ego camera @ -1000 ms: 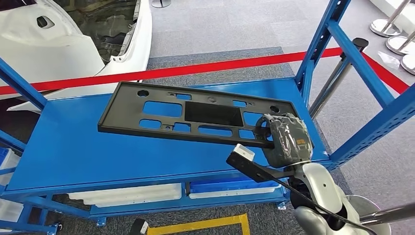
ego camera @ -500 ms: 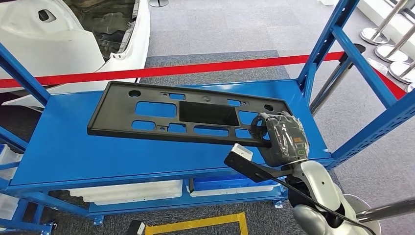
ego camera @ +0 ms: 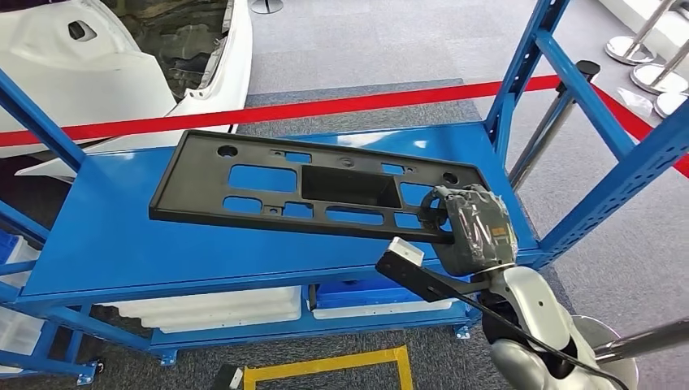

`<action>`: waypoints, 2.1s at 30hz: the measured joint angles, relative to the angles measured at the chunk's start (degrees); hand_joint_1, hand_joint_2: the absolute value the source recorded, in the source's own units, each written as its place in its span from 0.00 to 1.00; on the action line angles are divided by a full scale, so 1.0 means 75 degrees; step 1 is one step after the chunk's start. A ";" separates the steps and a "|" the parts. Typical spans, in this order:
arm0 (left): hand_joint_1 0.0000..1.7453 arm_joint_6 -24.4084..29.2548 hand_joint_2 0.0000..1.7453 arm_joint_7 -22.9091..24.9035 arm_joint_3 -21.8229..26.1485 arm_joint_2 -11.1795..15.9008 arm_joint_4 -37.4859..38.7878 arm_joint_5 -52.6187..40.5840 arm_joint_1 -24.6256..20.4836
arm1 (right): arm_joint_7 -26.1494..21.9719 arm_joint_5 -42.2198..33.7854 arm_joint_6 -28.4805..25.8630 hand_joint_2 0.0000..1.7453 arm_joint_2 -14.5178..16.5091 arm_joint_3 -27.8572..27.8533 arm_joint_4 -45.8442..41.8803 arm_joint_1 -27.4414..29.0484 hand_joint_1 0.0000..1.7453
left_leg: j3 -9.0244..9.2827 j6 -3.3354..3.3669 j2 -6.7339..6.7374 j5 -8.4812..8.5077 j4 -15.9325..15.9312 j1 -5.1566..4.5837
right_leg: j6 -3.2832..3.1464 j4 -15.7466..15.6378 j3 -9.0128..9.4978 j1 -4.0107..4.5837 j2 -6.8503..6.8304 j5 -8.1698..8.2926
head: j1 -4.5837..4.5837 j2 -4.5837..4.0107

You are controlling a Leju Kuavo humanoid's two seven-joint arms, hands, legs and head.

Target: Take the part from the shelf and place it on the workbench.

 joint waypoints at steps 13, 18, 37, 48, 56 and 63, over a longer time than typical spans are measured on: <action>0.00 -0.0011 1.00 0.0005 0.0000 0.0000 0.0000 -0.0020 -0.0014 | 0.0001 -0.0041 -0.0030 1.00 0.0003 0.0000 0.0000 0.0017 1.00 | 0.0956 0.0304 0.0006 0.0529 -0.1346 0.0006 | 0.0380 0.0263 -0.0403 -0.0027 0.0004 0.0112 | -0.0145 0.0000; 0.00 -0.0009 1.00 0.0014 0.0000 -0.0001 0.0000 -0.0027 -0.0033 | -0.0021 -0.0157 -0.0109 1.00 0.0003 -0.0007 0.0000 0.0098 1.00 | 0.0661 0.0470 0.0048 0.0747 -0.1341 -0.0045 | 0.0428 0.2157 -0.0982 -0.0032 0.0011 -0.1099 | 0.0107 -0.0001; 0.00 -0.0025 1.00 0.0077 0.0000 -0.0007 0.0000 -0.0074 -0.0051 | -0.0076 -0.0273 -0.0170 1.00 0.0009 -0.0065 0.0000 0.0168 1.00 | 0.0752 -0.0092 0.0019 0.0150 -0.0488 0.0109 | 0.0097 0.0017 -0.0189 -0.0011 -0.0032 0.0134 | -0.0103 -0.0001; 0.00 -0.0069 1.00 0.0111 0.0003 0.0000 -0.0001 -0.0011 -0.0057 | -0.0291 -0.0455 -0.0287 1.00 0.0026 -0.0099 0.0058 0.0150 1.00 | 0.0714 0.0429 0.0025 0.0724 -0.1373 0.0015 | 0.0461 0.1931 -0.0888 -0.0048 -0.0003 -0.1054 | 0.0136 0.0000; 0.00 -0.0070 1.00 0.0111 0.0003 -0.0001 -0.0003 -0.0001 -0.0058 | -0.0312 -0.0469 -0.0315 1.00 0.0038 -0.0101 0.0130 0.0110 1.00 | 0.0374 0.0259 0.0022 0.0982 -0.1241 -0.0033 | 0.0226 -0.0099 0.0540 0.0097 0.0024 -0.0411 | 0.0261 -0.0001; 0.00 -0.0070 1.00 0.0119 0.0001 0.0003 0.0000 -0.0001 -0.0046 | -0.0326 -0.0475 -0.0327 1.00 0.0072 -0.0102 0.0144 0.0091 1.00 | -0.0051 -0.0013 -0.0007 0.0054 -0.0100 0.0003 | -0.0016 -0.0267 0.0272 0.0020 -0.0047 -0.0029 | 0.0090 0.0000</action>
